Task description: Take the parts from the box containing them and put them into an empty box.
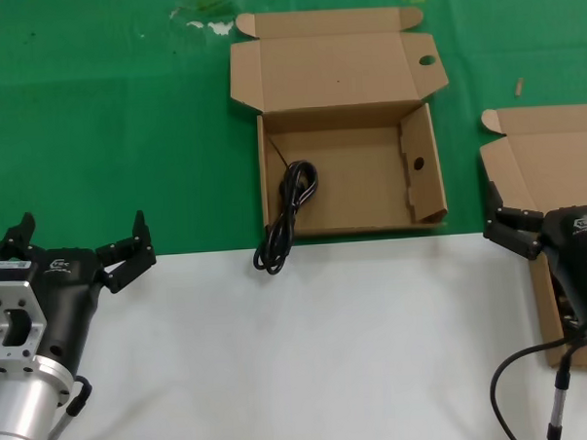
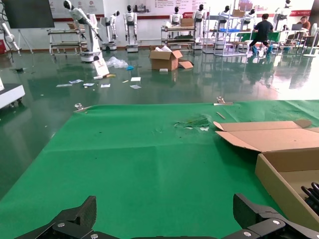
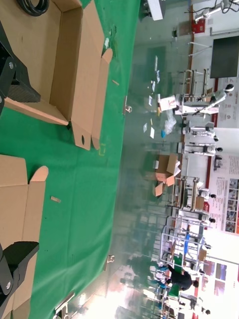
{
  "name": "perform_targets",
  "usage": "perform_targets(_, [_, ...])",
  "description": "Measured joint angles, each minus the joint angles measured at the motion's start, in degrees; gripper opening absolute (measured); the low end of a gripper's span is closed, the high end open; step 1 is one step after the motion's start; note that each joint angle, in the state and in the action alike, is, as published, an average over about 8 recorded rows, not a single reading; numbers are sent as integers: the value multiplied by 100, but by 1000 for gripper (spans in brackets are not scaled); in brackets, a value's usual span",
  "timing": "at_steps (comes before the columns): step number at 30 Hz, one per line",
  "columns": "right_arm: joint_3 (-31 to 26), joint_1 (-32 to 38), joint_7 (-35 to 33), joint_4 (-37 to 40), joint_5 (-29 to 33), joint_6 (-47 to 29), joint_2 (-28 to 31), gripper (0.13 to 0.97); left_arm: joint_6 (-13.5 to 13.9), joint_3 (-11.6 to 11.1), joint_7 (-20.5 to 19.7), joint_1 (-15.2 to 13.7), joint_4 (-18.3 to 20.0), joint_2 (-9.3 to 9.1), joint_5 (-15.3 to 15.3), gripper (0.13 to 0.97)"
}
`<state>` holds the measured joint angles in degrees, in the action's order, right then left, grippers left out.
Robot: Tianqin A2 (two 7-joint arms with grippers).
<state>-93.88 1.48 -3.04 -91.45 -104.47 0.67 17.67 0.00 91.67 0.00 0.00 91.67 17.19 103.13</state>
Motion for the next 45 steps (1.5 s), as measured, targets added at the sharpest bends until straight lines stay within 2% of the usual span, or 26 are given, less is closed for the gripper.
perform_targets(45, [0,0,0,0,0,0,0,966,0,0,0,0,0,0,0,966])
